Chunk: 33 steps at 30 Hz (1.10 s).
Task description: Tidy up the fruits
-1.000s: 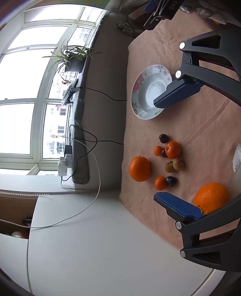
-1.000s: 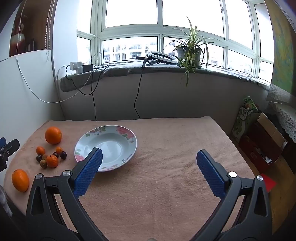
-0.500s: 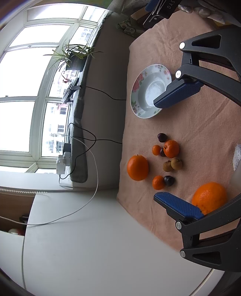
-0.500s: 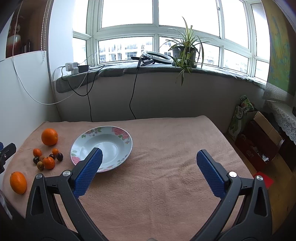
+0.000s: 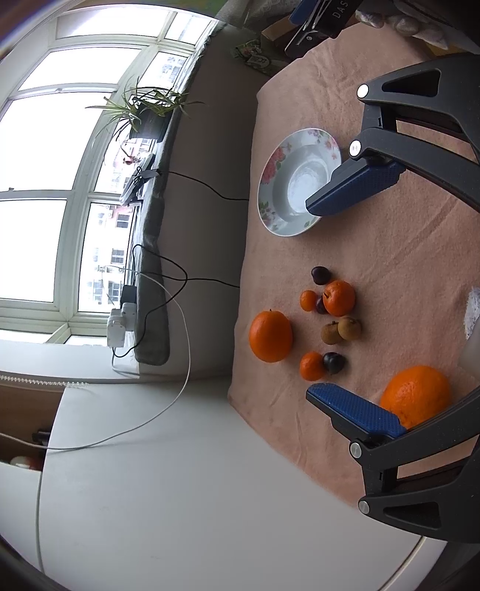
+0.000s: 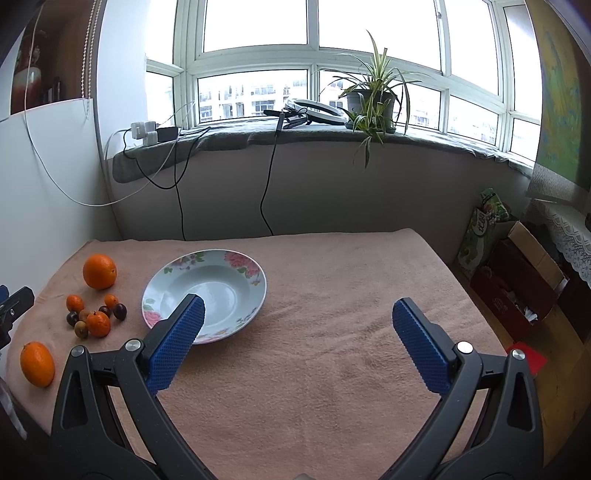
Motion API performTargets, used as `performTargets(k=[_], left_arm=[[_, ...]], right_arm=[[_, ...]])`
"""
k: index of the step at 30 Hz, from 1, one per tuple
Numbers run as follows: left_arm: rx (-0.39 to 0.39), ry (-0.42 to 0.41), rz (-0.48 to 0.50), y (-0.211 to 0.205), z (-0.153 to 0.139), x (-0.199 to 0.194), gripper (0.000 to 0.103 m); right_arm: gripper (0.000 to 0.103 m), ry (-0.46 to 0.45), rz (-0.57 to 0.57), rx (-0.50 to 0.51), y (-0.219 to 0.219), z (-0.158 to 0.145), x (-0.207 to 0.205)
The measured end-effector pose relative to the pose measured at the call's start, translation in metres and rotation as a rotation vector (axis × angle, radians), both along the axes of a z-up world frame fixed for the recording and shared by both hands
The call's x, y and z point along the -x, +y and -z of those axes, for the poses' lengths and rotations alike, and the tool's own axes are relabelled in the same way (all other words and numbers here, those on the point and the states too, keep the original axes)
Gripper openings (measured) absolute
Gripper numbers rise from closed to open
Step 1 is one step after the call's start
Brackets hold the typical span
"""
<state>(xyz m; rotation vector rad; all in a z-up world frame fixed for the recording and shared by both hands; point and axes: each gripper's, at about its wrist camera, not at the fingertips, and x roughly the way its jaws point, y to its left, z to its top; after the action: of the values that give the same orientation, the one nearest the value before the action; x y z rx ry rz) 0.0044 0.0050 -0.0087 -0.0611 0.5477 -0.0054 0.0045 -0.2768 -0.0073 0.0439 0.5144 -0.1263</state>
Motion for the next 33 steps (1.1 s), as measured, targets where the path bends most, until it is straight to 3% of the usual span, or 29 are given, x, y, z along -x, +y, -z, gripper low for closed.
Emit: performTargets(k=[33], left_arm=[[0.017, 0.014, -0.011, 0.0094, -0.0019, -0.0041, 0.092]], right_arm=[[0.103, 0.007, -0.006, 0.003, 0.0048, -0.0050, -0.0084]])
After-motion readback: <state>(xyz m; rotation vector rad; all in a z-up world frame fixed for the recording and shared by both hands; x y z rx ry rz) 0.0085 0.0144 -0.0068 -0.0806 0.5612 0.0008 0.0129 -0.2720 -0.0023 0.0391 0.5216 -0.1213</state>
